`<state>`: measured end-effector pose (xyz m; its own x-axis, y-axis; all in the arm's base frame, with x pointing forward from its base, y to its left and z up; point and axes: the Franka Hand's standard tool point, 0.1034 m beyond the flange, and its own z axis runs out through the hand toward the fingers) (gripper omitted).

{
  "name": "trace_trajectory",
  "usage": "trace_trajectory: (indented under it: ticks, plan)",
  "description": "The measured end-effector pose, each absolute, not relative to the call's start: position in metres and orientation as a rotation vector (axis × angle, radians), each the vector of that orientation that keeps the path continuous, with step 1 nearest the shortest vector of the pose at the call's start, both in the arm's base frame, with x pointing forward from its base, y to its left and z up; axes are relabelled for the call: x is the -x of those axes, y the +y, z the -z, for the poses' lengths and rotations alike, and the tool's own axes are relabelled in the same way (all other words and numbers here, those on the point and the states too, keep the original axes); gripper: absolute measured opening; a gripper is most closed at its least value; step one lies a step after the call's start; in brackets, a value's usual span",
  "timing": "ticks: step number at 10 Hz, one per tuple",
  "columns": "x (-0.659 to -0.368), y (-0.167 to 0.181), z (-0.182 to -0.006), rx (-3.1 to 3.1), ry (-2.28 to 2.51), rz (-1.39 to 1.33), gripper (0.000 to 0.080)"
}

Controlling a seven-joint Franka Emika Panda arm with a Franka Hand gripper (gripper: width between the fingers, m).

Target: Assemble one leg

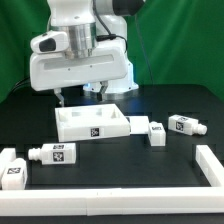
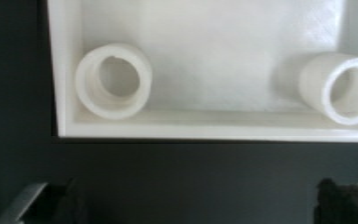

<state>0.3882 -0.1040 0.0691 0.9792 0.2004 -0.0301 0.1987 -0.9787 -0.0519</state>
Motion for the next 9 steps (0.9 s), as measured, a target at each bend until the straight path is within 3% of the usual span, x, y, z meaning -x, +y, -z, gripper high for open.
trace_trajectory:
  ticks: [2,3,6,9]
  plan:
    - [-0.368,-0.151,-0.052,3.099,-0.300,-0.061,0.0649]
    - [-0.357,-0.158,-0.042,3.122,-0.265,-0.047,0.0649]
    - [-0.333,-0.164,-0.014,3.151,-0.267,-0.069,0.0649]
    - [-0.331,-0.162,-0.008,3.146,-0.273,-0.089,0.0649]
